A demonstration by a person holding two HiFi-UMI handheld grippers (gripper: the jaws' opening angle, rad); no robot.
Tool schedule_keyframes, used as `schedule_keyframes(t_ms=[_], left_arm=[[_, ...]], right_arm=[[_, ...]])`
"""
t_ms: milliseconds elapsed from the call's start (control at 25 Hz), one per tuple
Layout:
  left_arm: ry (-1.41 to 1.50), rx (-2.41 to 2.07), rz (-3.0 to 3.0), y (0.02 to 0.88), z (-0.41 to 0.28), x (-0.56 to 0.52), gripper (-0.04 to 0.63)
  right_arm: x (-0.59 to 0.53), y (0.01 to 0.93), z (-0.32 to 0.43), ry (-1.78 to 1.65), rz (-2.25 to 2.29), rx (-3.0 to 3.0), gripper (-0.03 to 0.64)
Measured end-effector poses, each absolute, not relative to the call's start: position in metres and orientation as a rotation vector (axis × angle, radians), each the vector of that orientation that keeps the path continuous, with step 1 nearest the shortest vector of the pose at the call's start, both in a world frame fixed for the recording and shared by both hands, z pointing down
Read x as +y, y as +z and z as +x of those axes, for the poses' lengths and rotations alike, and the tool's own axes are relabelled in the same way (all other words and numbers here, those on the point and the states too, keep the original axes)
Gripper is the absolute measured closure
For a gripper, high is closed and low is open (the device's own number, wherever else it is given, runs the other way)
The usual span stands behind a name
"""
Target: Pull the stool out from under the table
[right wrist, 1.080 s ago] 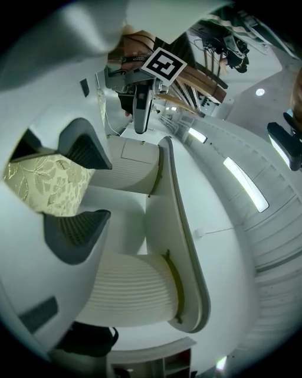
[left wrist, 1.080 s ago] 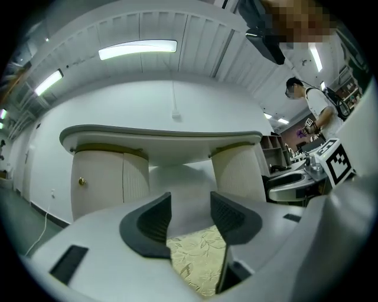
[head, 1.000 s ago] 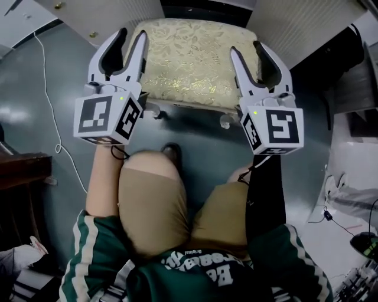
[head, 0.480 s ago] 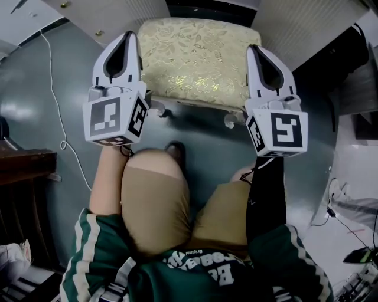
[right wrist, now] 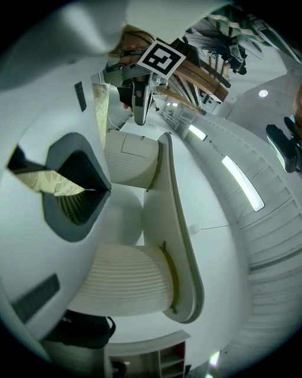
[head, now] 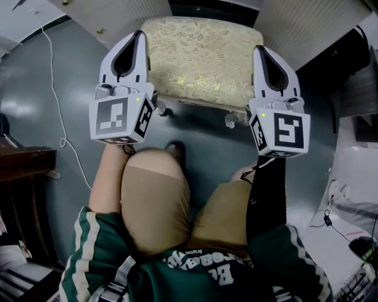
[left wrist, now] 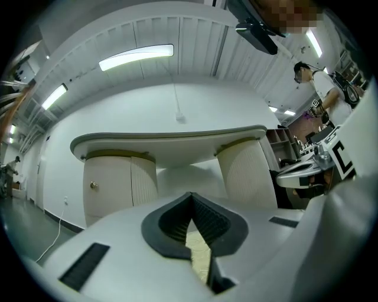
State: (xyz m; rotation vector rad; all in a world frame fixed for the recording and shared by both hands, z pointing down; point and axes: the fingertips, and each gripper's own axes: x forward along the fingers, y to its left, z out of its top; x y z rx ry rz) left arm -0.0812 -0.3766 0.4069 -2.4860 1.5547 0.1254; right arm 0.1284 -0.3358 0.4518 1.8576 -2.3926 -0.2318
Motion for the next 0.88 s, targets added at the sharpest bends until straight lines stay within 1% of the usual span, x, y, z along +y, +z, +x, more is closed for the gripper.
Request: schedule_keyframes(t_ms=[880], left_arm=[[0.145,1.469,-2.519,0.421,-0.069,-0.380,0.581]], right_arm=[[-0.343,0.460,0.128,-0.204,1.853,-2.386,0.603]])
